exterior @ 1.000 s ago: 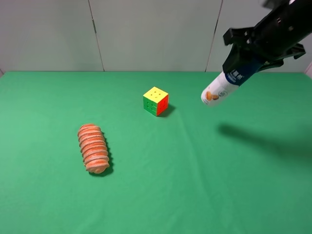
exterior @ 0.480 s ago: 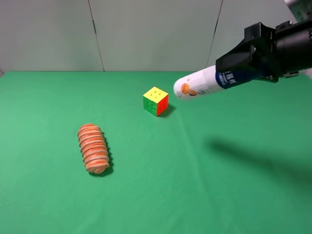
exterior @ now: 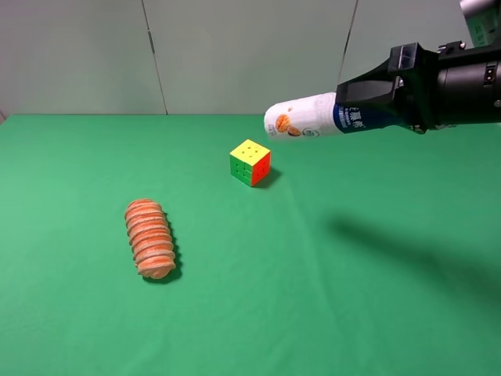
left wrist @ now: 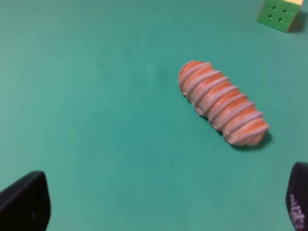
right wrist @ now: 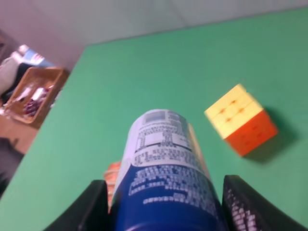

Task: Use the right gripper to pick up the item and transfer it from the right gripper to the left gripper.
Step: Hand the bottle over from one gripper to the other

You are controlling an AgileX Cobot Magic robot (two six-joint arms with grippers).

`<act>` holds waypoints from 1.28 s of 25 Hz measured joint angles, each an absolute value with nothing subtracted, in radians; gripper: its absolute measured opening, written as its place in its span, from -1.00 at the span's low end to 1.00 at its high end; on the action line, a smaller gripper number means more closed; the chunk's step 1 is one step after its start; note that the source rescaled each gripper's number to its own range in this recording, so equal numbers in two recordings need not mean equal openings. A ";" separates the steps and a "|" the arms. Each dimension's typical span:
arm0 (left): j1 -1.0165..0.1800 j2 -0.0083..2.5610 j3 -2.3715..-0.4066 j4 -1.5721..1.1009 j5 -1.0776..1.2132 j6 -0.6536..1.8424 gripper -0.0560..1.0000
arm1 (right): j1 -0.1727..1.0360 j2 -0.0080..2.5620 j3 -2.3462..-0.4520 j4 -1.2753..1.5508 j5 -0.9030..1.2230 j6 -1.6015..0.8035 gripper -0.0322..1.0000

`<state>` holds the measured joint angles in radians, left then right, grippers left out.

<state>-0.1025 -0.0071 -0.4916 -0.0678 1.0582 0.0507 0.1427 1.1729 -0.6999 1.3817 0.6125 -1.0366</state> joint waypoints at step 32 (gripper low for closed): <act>-0.103 -0.007 -0.492 -0.068 1.058 0.051 1.00 | 0.143 1.152 -0.700 1.393 0.642 -1.042 -0.89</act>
